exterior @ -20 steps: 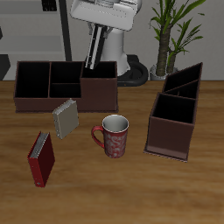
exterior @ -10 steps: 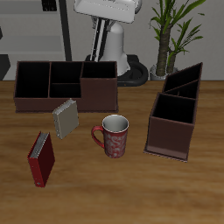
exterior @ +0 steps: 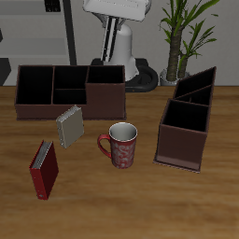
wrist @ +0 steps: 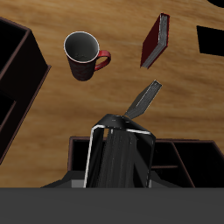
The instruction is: Place the striped book into the back desk caddy's right compartment
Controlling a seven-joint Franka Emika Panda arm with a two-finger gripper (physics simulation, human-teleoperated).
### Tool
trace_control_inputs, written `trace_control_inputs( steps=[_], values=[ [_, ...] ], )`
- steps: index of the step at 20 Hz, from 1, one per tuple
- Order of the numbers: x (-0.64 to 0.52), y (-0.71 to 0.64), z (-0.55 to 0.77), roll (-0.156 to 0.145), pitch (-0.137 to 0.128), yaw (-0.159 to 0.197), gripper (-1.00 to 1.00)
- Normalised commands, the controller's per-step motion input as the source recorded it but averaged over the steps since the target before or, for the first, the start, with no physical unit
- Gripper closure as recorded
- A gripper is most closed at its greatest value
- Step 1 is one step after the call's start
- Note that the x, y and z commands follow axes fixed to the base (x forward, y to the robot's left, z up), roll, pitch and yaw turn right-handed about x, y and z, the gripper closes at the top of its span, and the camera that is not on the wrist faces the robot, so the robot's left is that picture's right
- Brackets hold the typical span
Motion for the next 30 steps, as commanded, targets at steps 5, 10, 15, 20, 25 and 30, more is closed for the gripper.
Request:
trace_control_inputs(
  steps=[5,10,15,20,25,30],
  values=[
    [-0.29,0.1,-0.13,0.02,-0.012,0.086,1.0],
    [-0.23,-0.02,-0.09,-0.016,-0.017,0.035,1.0],
    [-0.16,0.01,-0.13,-0.006,0.054,-0.063,1.0],
    [-0.14,0.17,-0.12,0.034,0.009,0.04,1.0],
    [0.02,-0.02,-0.13,0.002,0.048,-0.018,1.0],
    [0.08,-0.09,-0.07,-0.013,0.023,-0.02,1.0]
  ],
)
